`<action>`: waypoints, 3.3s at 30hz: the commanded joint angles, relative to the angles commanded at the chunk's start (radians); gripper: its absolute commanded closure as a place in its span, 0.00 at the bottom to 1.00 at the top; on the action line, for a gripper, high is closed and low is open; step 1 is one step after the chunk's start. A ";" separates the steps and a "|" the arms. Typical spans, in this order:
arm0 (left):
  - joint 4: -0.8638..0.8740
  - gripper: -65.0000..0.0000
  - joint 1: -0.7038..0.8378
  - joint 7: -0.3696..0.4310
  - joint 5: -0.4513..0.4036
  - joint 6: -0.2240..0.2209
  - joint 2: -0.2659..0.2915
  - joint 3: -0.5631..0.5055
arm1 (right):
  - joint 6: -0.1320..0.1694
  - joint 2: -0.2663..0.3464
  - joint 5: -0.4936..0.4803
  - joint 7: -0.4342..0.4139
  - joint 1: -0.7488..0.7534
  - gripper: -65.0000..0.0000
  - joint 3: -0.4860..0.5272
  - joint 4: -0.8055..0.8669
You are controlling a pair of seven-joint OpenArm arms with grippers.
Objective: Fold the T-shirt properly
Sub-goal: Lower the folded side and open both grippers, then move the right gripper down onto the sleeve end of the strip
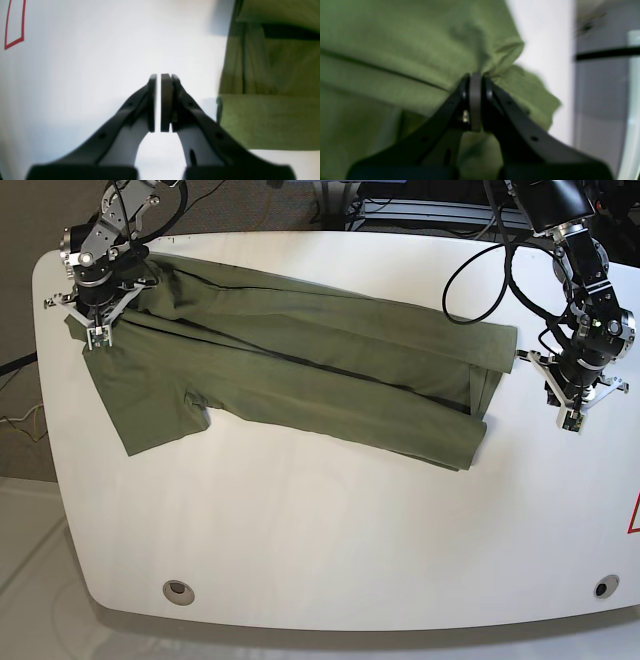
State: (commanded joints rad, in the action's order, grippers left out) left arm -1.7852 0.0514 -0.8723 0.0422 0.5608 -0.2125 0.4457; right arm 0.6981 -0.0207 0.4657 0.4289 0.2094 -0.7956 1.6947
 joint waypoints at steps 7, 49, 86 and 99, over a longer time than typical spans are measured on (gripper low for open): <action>0.005 0.98 0.000 0.058 0.000 -0.002 0.002 -0.002 | 0.000 -0.002 -0.003 0.000 -0.015 1.00 0.002 -0.037; 0.193 0.39 -0.087 0.296 0.000 -0.029 0.029 -0.084 | 0.000 -0.021 0.000 0.000 -0.064 0.42 0.002 0.046; 0.173 0.40 0.035 0.293 -0.034 -0.031 0.021 -0.078 | 0.000 0.006 0.000 0.000 -0.411 0.42 0.075 -0.203; 0.173 0.40 0.038 0.296 -0.124 -0.028 0.048 -0.078 | 0.000 0.063 -0.009 -0.014 -0.502 0.42 0.080 -0.396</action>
State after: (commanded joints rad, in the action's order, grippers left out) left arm -1.6118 0.0898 -0.5762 -0.0821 0.5332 -0.1649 0.3675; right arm 0.6981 0.0422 0.4565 0.4150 -0.2923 -0.7158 1.2988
